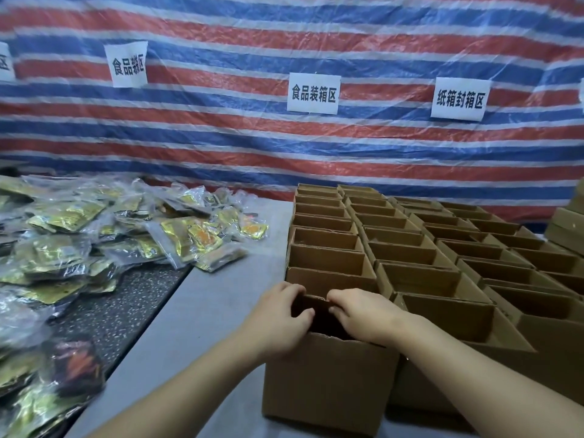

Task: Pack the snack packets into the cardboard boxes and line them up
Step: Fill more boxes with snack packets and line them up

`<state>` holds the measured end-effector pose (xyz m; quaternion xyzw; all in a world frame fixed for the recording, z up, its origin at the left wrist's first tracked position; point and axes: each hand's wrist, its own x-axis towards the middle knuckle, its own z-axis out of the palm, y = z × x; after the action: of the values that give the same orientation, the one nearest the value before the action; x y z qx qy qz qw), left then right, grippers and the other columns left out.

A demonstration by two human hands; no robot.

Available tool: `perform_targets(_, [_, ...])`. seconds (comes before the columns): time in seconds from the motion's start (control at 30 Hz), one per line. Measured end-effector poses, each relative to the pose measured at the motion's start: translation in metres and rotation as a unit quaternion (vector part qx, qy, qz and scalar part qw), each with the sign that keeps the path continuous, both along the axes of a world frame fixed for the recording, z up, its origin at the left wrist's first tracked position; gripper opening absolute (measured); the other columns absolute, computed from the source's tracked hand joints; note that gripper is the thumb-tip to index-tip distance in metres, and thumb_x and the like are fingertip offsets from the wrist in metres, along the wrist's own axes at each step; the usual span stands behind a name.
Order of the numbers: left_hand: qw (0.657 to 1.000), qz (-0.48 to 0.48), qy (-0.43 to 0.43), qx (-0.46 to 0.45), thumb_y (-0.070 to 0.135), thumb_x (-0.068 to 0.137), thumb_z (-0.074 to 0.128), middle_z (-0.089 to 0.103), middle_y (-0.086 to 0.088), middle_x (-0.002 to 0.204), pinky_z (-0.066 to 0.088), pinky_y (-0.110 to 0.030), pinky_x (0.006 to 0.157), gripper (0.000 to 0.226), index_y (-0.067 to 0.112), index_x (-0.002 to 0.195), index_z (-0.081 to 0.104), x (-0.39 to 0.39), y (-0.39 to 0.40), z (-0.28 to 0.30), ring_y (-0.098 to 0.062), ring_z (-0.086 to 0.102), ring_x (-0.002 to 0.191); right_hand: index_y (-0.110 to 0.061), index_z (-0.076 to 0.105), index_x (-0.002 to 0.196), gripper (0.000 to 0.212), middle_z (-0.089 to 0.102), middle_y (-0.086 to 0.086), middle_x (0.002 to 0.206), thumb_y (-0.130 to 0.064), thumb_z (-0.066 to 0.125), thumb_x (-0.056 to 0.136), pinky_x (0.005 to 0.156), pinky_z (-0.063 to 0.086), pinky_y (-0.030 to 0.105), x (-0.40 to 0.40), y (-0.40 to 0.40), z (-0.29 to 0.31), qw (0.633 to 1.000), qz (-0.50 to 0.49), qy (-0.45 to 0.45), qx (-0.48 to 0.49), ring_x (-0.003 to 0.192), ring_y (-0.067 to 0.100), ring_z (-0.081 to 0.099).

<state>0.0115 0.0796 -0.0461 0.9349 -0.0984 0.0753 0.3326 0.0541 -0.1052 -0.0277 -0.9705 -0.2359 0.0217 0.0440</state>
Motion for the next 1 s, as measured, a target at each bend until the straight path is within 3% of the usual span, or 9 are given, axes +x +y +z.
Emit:
perform_targets(0.07, [1.000,-0.012,-0.008,-0.006,0.047,0.095,0.054,0.043,0.003,0.144,0.032,-0.030,0.113,0.057,0.023,0.144,0.042,-0.002,0.003,0.003,-0.015,0.039,0.134,-0.034,0.058,0.097,0.012,0.060,-0.010,0.090,-0.039,0.049,0.104,0.072,0.053,0.025,0.001,-0.001,0.010,1.000,0.002,0.003,0.006,0.082,0.007,0.060])
perform_targets(0.17, [0.996,-0.005,-0.047,-0.079,0.067,0.087,0.047,0.043,0.012,0.143,0.032,-0.029,0.111,0.068,0.032,0.145,0.040,0.001,0.017,0.014,-0.008,0.037,0.135,-0.036,0.062,0.093,0.030,0.061,-0.011,0.086,-0.064,0.052,0.092,0.070,0.055,0.027,0.004,0.000,0.028,1.000,0.006,-0.021,0.002,0.078,0.005,0.060])
perform_targets(0.23, [0.988,0.042,-0.071,-0.131,0.060,0.093,0.046,0.050,0.010,0.139,0.037,-0.034,0.109,0.057,0.028,0.140,0.047,0.020,0.034,0.020,-0.009,0.045,0.129,-0.037,0.062,0.092,0.038,0.060,-0.014,0.085,-0.073,0.047,0.088,0.067,0.054,0.025,0.011,0.003,0.040,0.998,0.002,-0.049,0.024,0.077,0.003,0.059])
perform_targets(0.3, [0.982,0.107,-0.076,-0.136,0.043,0.099,0.047,0.059,0.000,0.132,0.046,-0.040,0.102,0.043,0.017,0.134,0.053,0.056,0.057,0.021,-0.016,0.055,0.118,-0.036,0.063,0.092,0.035,0.060,-0.013,0.086,-0.068,0.049,0.091,0.068,0.054,0.024,0.025,0.008,0.053,0.996,-0.002,-0.072,0.058,0.078,0.003,0.059])
perform_targets(0.4, [0.983,0.173,-0.027,-0.057,0.031,0.100,0.047,0.058,-0.011,0.133,0.048,-0.040,0.097,0.042,0.009,0.135,0.051,0.120,0.094,0.007,-0.026,0.057,0.115,-0.031,0.065,0.099,0.027,0.059,-0.013,0.091,-0.055,0.054,0.096,0.073,0.053,0.025,0.060,0.019,0.069,0.992,0.005,-0.092,0.087,0.083,0.004,0.057])
perform_targets(0.53, [0.973,0.195,0.055,0.110,0.038,0.097,0.049,0.049,-0.018,0.142,0.046,-0.039,0.094,0.058,0.006,0.145,0.038,0.197,0.134,-0.034,-0.034,0.052,0.123,-0.032,0.061,0.101,0.017,0.058,-0.015,0.097,-0.048,0.056,0.098,0.072,0.047,0.021,0.111,0.028,0.074,0.991,0.004,-0.083,0.109,0.088,0.003,0.056])
perform_targets(0.63, [0.956,0.172,0.110,0.209,0.057,0.089,0.052,0.044,-0.015,0.144,0.046,-0.039,0.095,0.077,0.012,0.148,0.032,0.239,0.151,-0.060,-0.032,0.049,0.125,-0.034,0.058,0.106,0.014,0.055,-0.018,0.096,-0.046,0.057,0.099,0.067,0.040,0.014,0.141,0.027,0.070,0.989,0.014,-0.083,0.120,0.088,-0.001,0.054])
perform_targets(0.73, [0.949,0.168,0.145,0.223,0.071,0.079,0.053,0.042,-0.010,0.148,0.045,-0.039,0.100,0.092,0.016,0.149,0.030,0.270,0.161,-0.080,-0.029,0.047,0.130,-0.039,0.055,0.108,0.014,0.054,-0.020,0.097,-0.048,0.058,0.098,0.066,0.040,0.013,0.160,0.026,0.062,0.989,0.015,-0.078,0.126,0.089,-0.002,0.054])
perform_targets(1.0, [0.917,0.239,0.152,0.280,0.041,0.076,0.056,0.054,-0.013,0.124,0.052,-0.040,0.093,0.051,0.011,0.117,0.060,0.278,0.155,-0.086,-0.029,0.054,0.112,-0.031,0.062,0.119,0.024,0.057,-0.016,0.102,-0.044,0.057,0.099,0.068,0.044,0.014,0.163,0.026,0.051,0.992,0.027,-0.051,0.114,0.091,-0.001,0.055])
